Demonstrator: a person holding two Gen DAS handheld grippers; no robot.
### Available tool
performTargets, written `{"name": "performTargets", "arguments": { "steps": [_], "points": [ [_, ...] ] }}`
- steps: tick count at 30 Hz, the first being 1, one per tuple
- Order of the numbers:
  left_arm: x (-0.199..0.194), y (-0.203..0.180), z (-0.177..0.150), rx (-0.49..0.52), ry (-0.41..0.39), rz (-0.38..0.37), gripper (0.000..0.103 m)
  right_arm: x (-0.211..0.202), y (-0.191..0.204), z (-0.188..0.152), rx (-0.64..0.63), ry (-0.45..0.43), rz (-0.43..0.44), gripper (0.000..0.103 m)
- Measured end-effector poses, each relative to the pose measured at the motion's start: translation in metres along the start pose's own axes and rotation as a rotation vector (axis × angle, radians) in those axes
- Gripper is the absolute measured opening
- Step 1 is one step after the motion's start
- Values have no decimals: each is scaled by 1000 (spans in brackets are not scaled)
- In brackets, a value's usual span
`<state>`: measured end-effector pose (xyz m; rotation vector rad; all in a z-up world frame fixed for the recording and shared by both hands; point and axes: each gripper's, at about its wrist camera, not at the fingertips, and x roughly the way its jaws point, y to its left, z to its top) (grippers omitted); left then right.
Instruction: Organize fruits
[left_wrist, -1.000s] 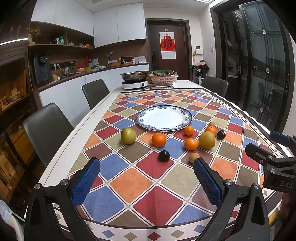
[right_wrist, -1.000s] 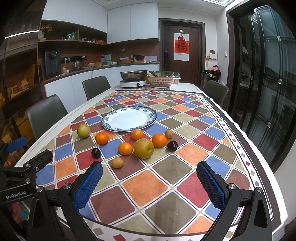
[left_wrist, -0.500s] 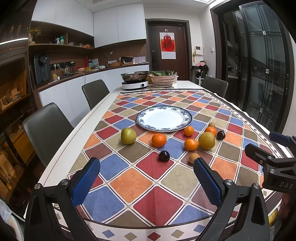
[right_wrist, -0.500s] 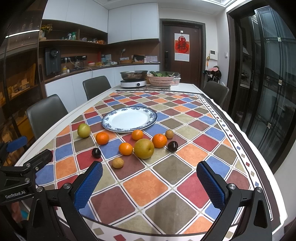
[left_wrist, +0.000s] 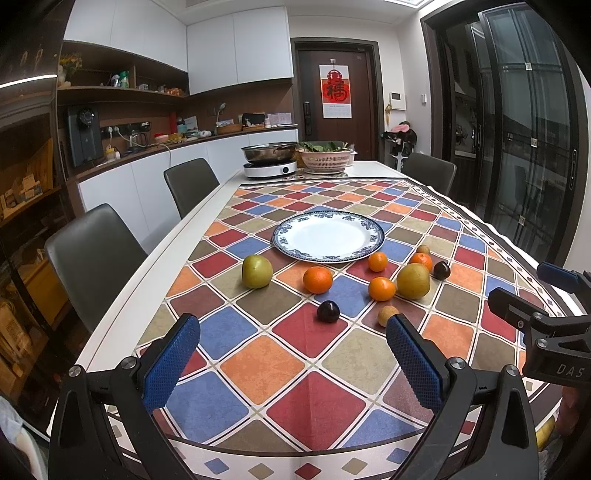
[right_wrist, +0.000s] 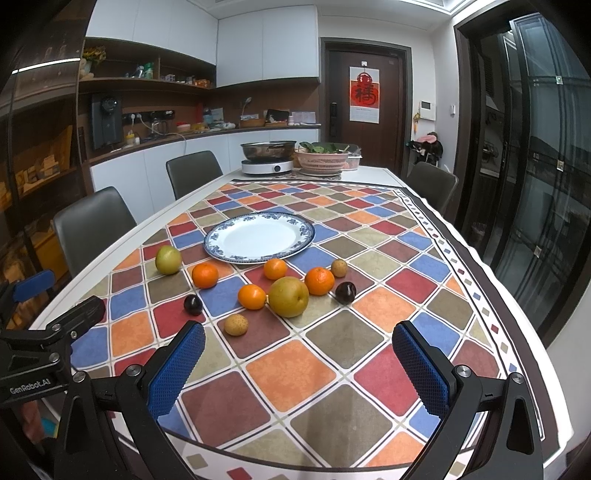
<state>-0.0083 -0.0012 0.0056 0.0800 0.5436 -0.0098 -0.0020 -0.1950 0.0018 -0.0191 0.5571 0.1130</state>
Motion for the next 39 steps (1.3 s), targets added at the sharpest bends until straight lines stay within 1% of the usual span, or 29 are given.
{"name": "performTargets", "arguments": {
  "steps": [7, 13, 15, 19, 22, 28, 31, 36, 39],
  "points": [
    [1, -1, 1, -1, 4, 0, 103, 3, 6, 1, -5, 7, 5, 102],
    [9, 1, 2, -2, 24, -9, 102, 10, 9, 2, -25, 22, 23, 102],
    [14, 3, 3, 8, 28, -15, 99, 14, 11, 2, -37, 28, 27, 102],
    [24, 6, 3, 32, 35, -34, 95, 23, 17, 3, -69, 36, 39, 102],
    [34, 6, 6, 65, 46, -67, 92, 31, 22, 3, -96, 45, 53, 102],
    [55, 7, 10, 122, 82, -109, 86, 50, 36, 6, -142, 80, 94, 101],
    [68, 8, 11, 149, 104, -136, 81, 62, 40, 7, -156, 110, 116, 96],
    [87, 10, 12, 175, 134, -195, 70, 85, 48, 7, -173, 172, 161, 83],
    [96, 11, 13, 187, 146, -227, 67, 96, 52, 7, -186, 201, 176, 79]
  ]
}}
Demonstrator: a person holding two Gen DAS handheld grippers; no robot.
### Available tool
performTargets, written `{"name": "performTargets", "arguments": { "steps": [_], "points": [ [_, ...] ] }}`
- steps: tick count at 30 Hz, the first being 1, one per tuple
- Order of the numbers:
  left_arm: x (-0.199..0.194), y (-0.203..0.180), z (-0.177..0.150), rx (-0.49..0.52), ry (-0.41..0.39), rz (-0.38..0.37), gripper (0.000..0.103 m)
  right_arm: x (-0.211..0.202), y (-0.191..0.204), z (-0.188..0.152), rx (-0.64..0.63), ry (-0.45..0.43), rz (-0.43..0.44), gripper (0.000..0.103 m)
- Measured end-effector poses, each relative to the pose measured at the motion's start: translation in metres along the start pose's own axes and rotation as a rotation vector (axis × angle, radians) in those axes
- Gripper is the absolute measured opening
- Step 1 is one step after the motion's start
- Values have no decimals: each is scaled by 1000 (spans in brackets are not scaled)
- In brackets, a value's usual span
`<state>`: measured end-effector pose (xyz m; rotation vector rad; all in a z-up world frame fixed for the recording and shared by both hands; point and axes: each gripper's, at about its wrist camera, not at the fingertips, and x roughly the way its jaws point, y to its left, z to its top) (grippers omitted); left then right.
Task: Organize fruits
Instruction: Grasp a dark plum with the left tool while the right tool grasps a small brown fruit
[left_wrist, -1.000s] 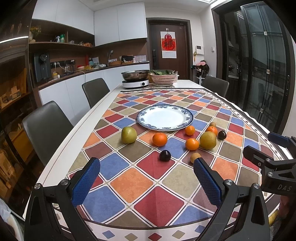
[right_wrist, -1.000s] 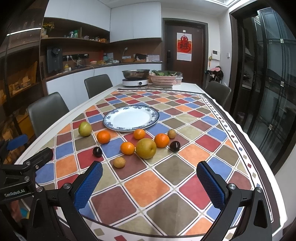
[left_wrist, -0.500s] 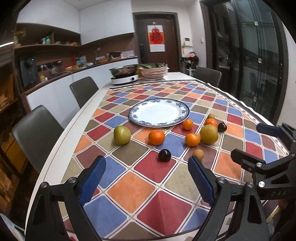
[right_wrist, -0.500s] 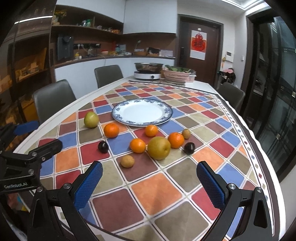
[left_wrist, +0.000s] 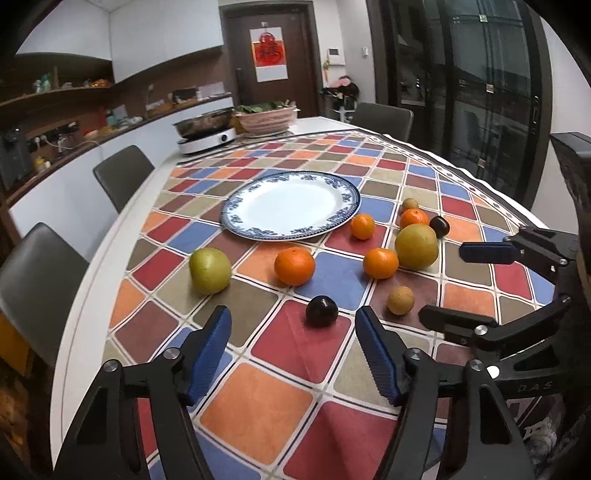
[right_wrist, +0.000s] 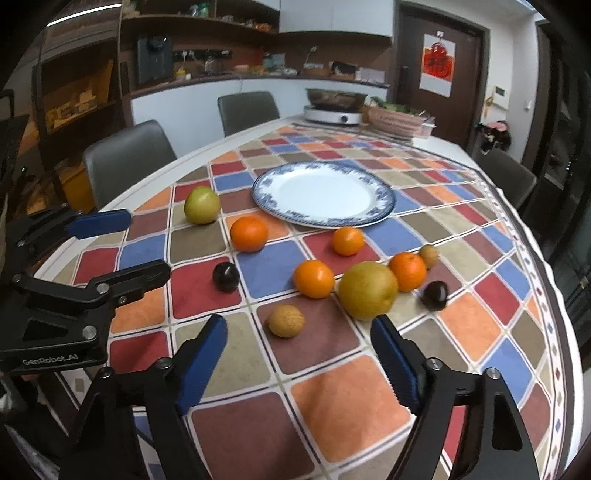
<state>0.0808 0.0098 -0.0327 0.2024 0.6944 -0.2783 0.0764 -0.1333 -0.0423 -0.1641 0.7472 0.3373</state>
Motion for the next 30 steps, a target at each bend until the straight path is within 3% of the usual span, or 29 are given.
{"name": "performTargets", "arguments": {
  "steps": [13, 22, 30],
  "points": [
    [50, -3, 3, 30, 116, -140, 49, 37, -5, 1, 11, 112, 58, 56],
    [71, -3, 5, 9, 181, -164, 39, 53, -8, 2, 15, 152, 100, 47],
    [82, -6, 8, -11, 221, -140, 32, 56, -9, 1, 20, 162, 129, 41]
  ]
}}
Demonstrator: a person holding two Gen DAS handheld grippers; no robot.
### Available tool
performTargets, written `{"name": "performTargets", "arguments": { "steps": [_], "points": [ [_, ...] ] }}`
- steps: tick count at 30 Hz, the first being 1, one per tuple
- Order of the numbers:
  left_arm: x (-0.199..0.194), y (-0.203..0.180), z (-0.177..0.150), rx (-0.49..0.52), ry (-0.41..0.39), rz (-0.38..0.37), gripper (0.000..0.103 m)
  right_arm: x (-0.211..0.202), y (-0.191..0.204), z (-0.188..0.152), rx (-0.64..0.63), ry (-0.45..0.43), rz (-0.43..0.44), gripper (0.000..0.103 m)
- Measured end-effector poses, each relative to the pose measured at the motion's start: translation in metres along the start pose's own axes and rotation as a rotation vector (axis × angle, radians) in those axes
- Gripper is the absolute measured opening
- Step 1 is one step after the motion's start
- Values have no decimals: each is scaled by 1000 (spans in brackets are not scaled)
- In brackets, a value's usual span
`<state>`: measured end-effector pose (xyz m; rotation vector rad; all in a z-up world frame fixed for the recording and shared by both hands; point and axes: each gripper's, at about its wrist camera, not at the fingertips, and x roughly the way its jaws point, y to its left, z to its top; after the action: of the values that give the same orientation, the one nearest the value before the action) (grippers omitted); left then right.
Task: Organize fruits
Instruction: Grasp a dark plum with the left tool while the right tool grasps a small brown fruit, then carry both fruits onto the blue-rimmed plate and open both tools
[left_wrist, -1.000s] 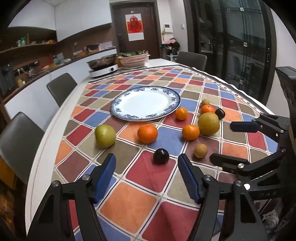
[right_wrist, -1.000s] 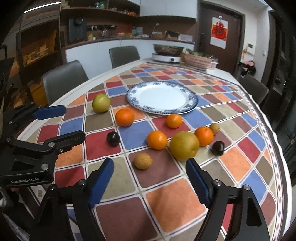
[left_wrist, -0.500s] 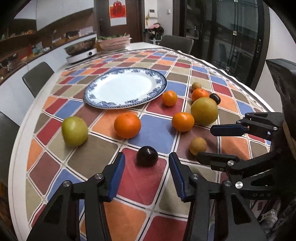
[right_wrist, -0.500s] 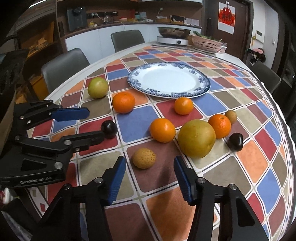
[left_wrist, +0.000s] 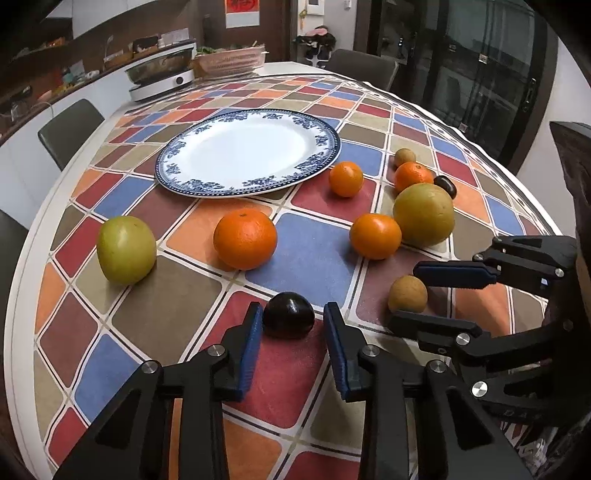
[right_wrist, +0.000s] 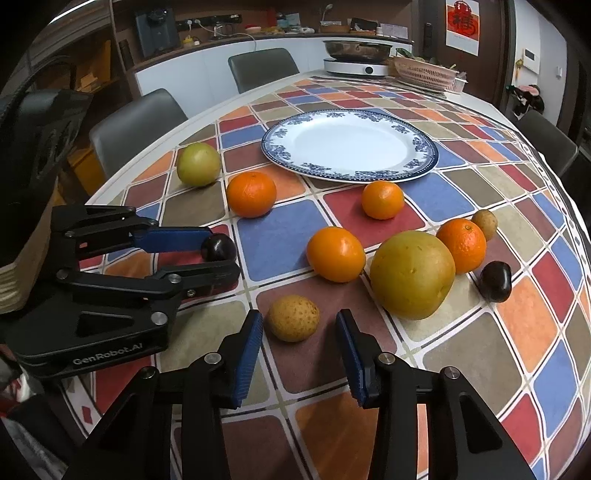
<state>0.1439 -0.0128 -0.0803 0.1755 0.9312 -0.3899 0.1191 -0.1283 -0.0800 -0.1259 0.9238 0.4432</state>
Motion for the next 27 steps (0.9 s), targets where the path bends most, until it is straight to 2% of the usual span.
{"name": "performTargets", "arguments": {
  "steps": [4, 6, 17, 27],
  "points": [
    [1, 0, 3, -13, 7, 13, 29, 0, -1, 1, 0, 1, 7, 36],
    [0, 0, 3, -21, 8, 16, 28, 1, 0, 1, -3, 2, 15, 31],
    [-10, -3, 6, -47, -8, 26, 28, -6, 0, 3, -5, -17, 24, 30],
    [-38, -4, 19, -48, -79, 49, 28, -33, -3, 18, -10, -91, 15, 30]
  ]
}}
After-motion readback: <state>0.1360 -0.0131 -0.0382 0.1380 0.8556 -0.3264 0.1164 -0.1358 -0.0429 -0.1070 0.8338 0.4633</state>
